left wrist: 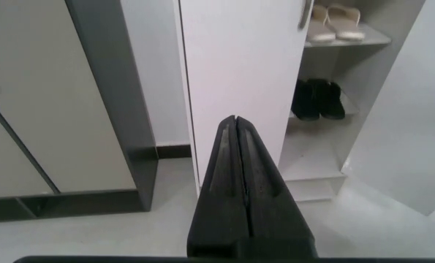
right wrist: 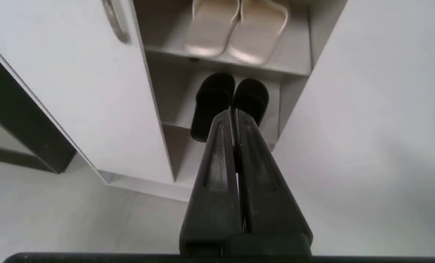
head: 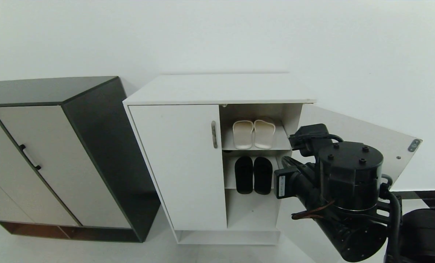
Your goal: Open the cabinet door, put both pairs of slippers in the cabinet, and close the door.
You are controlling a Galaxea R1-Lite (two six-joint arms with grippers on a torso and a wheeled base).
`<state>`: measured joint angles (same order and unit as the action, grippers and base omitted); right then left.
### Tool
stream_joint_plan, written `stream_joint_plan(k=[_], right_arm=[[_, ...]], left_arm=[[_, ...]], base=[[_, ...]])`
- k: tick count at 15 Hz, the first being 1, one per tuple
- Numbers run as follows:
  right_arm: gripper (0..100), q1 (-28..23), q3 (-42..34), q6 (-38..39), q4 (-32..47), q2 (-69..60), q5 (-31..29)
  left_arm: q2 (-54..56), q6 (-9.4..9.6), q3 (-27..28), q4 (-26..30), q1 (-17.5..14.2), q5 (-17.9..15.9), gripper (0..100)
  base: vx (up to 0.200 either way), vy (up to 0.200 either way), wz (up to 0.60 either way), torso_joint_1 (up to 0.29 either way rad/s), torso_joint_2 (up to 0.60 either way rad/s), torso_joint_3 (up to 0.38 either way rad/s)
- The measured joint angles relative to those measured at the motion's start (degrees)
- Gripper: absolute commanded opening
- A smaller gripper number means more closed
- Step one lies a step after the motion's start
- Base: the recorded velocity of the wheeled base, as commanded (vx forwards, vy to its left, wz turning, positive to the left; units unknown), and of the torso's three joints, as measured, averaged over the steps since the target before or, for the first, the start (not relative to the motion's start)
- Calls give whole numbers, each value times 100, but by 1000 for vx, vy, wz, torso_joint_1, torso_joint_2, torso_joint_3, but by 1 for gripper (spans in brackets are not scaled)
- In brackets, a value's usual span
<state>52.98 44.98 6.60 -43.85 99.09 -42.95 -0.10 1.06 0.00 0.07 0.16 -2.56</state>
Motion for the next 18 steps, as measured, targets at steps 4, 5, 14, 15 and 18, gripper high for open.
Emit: stream_joint_plan(k=[4,5,14,15,18], right_arm=[[0,-10,0,-2,1,0,-2],[0,-10,0,-2,1,0,-2],[0,-37,2,-2,9,0,-2],[0,-39,2,0,4,0,-2],[0,-52,-45,-154,-16,-2,-2]], left_arm=[[0,0,0,2,2,0,0],[0,0,0,2,2,0,0],[0,0,0,2,2,0,0],[0,0,0,2,2,0,0],[0,-2,0,0,2,0,0]], base=[[0,0,0,194,-497,-314],[0,0,0,203,-510,-310],[0,0,0,232,-548,-315],[0,0,0,266,-593,-334],[0,0,0,134,-294,-157]])
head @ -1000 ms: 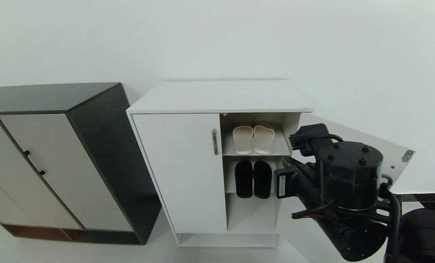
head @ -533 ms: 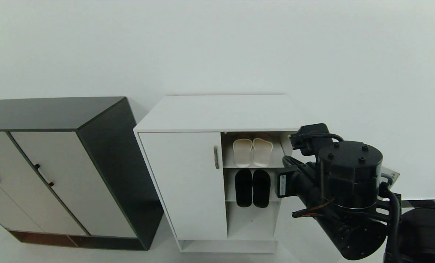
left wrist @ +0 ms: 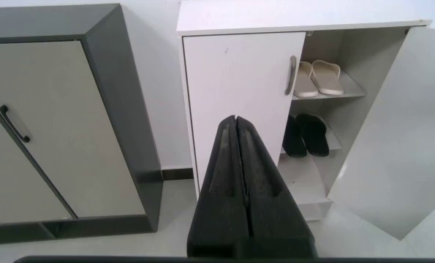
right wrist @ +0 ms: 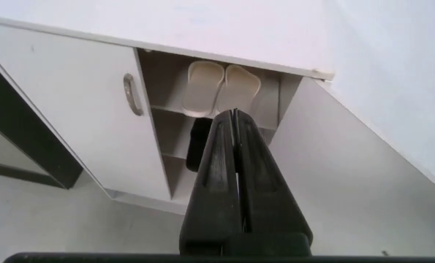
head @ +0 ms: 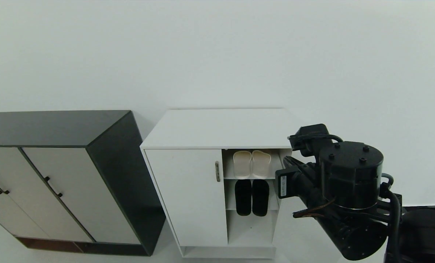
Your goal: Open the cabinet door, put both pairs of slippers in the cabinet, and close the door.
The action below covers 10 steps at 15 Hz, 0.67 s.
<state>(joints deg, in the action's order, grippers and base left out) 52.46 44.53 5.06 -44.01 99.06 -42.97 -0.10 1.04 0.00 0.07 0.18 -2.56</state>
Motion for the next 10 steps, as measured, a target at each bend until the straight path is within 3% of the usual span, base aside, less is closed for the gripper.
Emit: stream_joint_plan(k=[3,10], right_arm=[[0,-6,-88,-38,6,0,-2],[0,-11,-126,-41,11,0,4]], left_arm=[[0,2,0,2,0,0,0],[0,0,0,0,-2,0,0]], base=[[0,0,0,0,0,0],[0,0,-600,6,0,1]])
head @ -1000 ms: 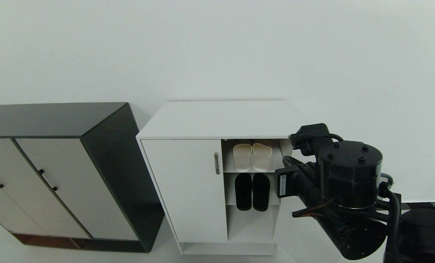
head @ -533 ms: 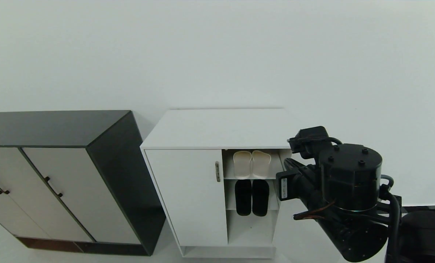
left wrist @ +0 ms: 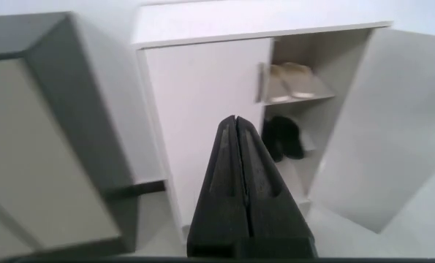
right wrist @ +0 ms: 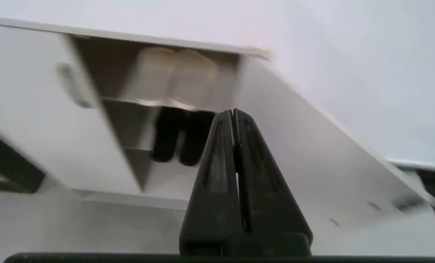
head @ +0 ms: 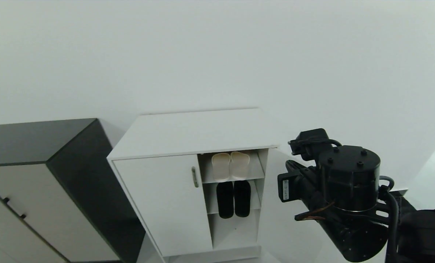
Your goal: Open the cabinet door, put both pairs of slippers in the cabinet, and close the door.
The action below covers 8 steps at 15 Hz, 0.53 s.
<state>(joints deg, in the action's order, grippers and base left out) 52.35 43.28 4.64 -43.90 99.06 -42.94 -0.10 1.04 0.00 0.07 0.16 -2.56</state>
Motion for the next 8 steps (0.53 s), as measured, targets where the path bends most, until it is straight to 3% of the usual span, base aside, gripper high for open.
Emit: stream_joint_plan(k=[1,8], right_arm=[[0,16,0,4,-9,0,2],[0,-141,16,2,-173,9,95]], left_arm=[[0,0,0,4,0,0,0],[0,0,0,2,6,0,0]], base=[[0,0,-600,7,-2,-2],[0,0,0,0,0,0]])
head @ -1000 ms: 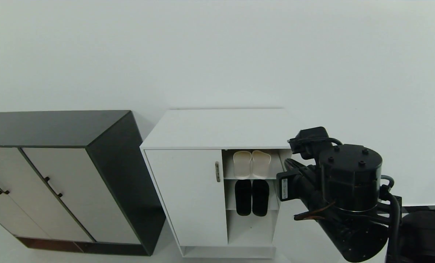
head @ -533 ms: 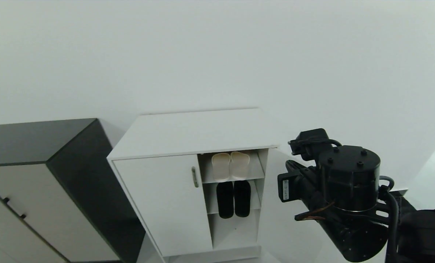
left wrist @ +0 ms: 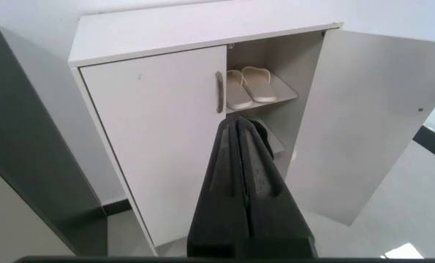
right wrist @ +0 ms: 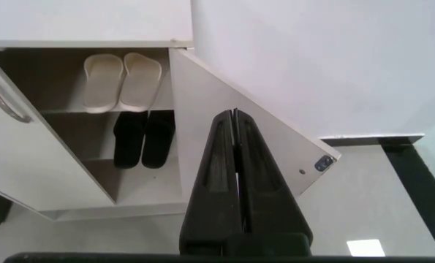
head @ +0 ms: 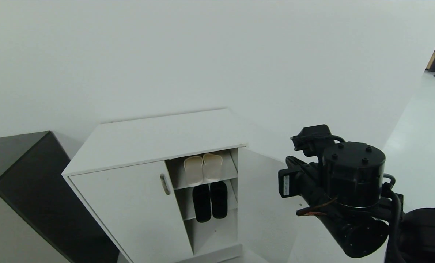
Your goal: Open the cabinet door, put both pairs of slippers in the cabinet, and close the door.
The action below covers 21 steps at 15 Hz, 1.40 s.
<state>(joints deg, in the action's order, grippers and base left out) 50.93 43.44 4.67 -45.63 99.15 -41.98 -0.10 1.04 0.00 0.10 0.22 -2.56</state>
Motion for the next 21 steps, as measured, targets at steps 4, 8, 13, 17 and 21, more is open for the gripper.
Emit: stream_joint_plan(k=[4,8,13,17,21], right_arm=[[0,-28,-33,0,1,13,2],[0,-50,-38,-10,1,44,0],[0,-407,195,-22,61,138,55],[0,-1167,857,244,914,197,534],[0,-1716,1673,958,2076,471,1108]], left_arm=[[0,0,0,0,0,0,0],[0,0,0,0,-4,0,0],[0,0,0,-2,-4,0,0],[0,0,0,0,-1,0,0],[0,2,0,0,-6,0,0]], base=[[0,0,0,0,0,0],[-150,0,0,5,3,-3],[-40,0,0,0,2,0],[0,0,0,0,0,0],[0,0,0,0,0,0]])
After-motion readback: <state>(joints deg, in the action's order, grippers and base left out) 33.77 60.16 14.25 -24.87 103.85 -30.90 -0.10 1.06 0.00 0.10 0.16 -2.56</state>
